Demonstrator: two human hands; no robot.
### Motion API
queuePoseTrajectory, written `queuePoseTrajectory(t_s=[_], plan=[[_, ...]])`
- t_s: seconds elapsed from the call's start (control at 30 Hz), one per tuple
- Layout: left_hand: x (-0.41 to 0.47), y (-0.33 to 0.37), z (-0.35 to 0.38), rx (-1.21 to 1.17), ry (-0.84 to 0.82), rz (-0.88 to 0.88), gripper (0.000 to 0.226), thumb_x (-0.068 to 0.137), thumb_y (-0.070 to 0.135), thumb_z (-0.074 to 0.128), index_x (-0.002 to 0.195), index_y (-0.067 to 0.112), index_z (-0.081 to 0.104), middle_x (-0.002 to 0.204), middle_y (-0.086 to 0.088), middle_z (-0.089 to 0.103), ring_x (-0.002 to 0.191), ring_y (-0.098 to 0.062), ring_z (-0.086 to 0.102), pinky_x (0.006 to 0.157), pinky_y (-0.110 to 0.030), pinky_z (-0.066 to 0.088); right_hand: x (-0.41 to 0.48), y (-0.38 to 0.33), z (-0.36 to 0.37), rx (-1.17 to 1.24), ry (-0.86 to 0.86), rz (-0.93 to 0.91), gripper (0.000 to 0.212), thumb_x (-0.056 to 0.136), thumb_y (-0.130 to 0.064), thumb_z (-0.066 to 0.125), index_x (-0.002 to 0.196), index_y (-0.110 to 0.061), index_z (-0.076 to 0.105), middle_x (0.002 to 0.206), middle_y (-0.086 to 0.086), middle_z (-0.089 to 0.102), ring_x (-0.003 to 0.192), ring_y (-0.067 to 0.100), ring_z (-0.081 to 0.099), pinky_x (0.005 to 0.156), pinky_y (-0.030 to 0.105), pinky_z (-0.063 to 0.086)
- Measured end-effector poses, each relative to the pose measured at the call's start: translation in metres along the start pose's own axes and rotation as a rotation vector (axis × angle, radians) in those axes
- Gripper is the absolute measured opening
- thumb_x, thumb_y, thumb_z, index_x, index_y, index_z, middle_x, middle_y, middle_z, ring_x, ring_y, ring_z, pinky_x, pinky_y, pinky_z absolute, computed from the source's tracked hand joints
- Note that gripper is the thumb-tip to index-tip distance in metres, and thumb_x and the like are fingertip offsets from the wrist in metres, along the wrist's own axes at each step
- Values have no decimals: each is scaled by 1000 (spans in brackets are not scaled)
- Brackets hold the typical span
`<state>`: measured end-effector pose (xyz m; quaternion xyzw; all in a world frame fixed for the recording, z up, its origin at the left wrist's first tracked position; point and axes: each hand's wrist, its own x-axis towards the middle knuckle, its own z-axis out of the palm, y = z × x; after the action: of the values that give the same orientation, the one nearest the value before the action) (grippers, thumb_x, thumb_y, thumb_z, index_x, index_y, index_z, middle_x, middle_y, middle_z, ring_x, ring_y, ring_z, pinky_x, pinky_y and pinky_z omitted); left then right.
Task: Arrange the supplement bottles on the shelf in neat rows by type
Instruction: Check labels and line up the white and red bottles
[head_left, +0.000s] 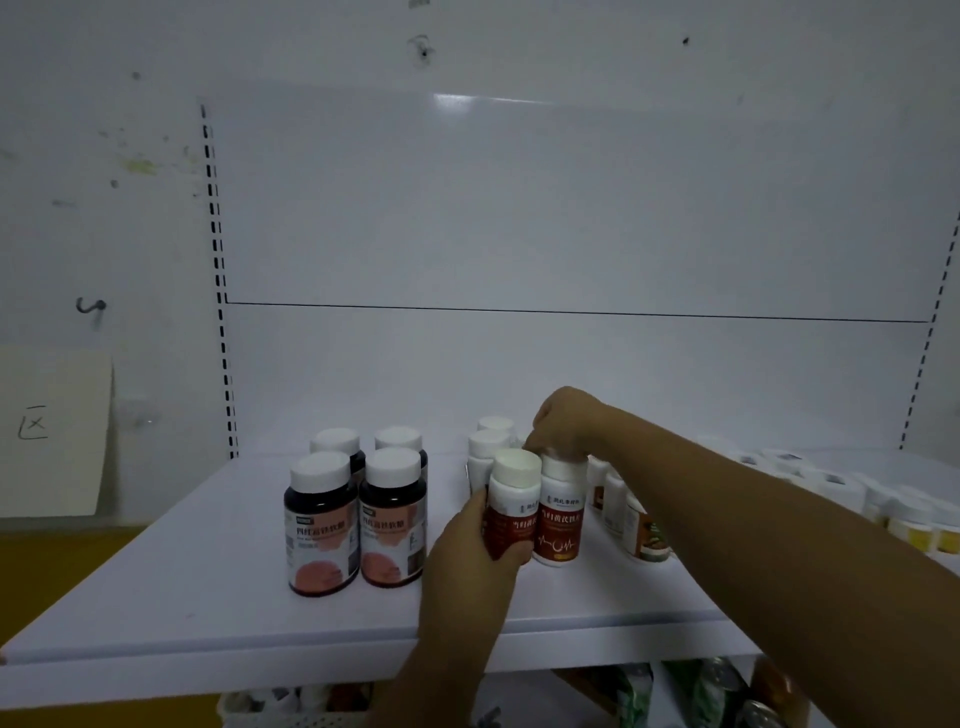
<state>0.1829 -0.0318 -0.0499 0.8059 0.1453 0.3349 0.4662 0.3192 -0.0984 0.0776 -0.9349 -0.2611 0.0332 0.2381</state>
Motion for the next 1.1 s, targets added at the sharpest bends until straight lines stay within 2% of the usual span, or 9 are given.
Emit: queuePoseTrajectory(t_s=[0.13, 0.23, 0.37, 0.5, 0.6, 0.67, 0.8, 0.93, 1.1], plan=[[1, -1, 1, 10, 77, 6, 65, 78, 24, 72, 134, 30, 40, 126, 11, 53, 104, 0, 46, 97, -25, 39, 0, 9, -17, 256, 131, -11, 31, 79, -21, 72, 97, 4, 65, 102, 18, 66, 86, 27, 63, 83, 37, 54], [-1, 1, 1, 28, 118, 27, 71, 78, 23, 71, 139, 28, 35, 126, 11, 48, 109, -4, 45, 98, -27, 39, -10, 20, -37, 372, 334, -51, 44, 81, -30, 69, 110, 2, 62, 113, 18, 64, 99, 31, 63, 88, 44, 54], [-8, 7, -1, 81, 208, 109, 69, 77, 26, 71, 137, 26, 37, 124, 15, 43, 116, -12, 47, 100, -35, 44, -37, 29, -59, 572, 543, -128, 43, 83, -42, 65, 115, -15, 61, 116, 5, 62, 97, 21, 61, 83, 37, 54], [-21, 18, -3, 82, 278, 211, 44, 80, 20, 69, 119, 23, 50, 111, 12, 45, 99, -13, 52, 88, -34, 50, -89, 28, -62, 981, 531, -178, 34, 84, -35, 66, 108, -11, 65, 106, 5, 65, 93, 19, 64, 79, 35, 57], [-42, 42, -10, -176, 327, 165, 16, 86, 13, 61, 91, 27, 56, 90, 2, 59, 76, -5, 59, 64, -21, 50, -135, 30, -50, 1152, 456, -172, 28, 85, -32, 65, 104, -12, 66, 102, 3, 66, 89, 14, 65, 67, 26, 57], [-56, 60, -12, -534, 208, -94, 4, 89, 17, 57, 90, 19, 61, 83, -6, 66, 66, -7, 62, 53, -20, 51, -162, 35, -36, 1232, 421, -157, 26, 83, -33, 66, 102, -15, 67, 99, 1, 68, 88, 13, 66, 63, 24, 55], [-80, 77, -12, -1091, -329, -564, 51, 83, 48, 45, 108, 6, 57, 93, -23, 70, 65, -32, 68, 49, -33, 53, -199, 40, 1, 1329, 374, -116, 37, 70, -37, 69, 100, -15, 69, 95, 2, 69, 83, 14, 64, 55, 22, 51], [-95, 73, -17, -1260, -405, -598, 67, 69, 44, 55, 119, 0, 53, 98, -27, 66, 61, -29, 67, 46, -30, 55, -211, 41, 14, 1337, 377, -96, 45, 68, -36, 70, 105, -11, 65, 102, 5, 68, 87, 14, 66, 59, 23, 54], [-103, 73, -21, -1298, -358, -515, 53, 67, 32, 61, 112, 6, 57, 106, -27, 66, 75, -32, 67, 53, -32, 57, -214, 42, 19, 1339, 382, -110, 30, 83, -30, 65, 107, -12, 64, 107, 7, 67, 99, 20, 65, 68, 26, 56]])
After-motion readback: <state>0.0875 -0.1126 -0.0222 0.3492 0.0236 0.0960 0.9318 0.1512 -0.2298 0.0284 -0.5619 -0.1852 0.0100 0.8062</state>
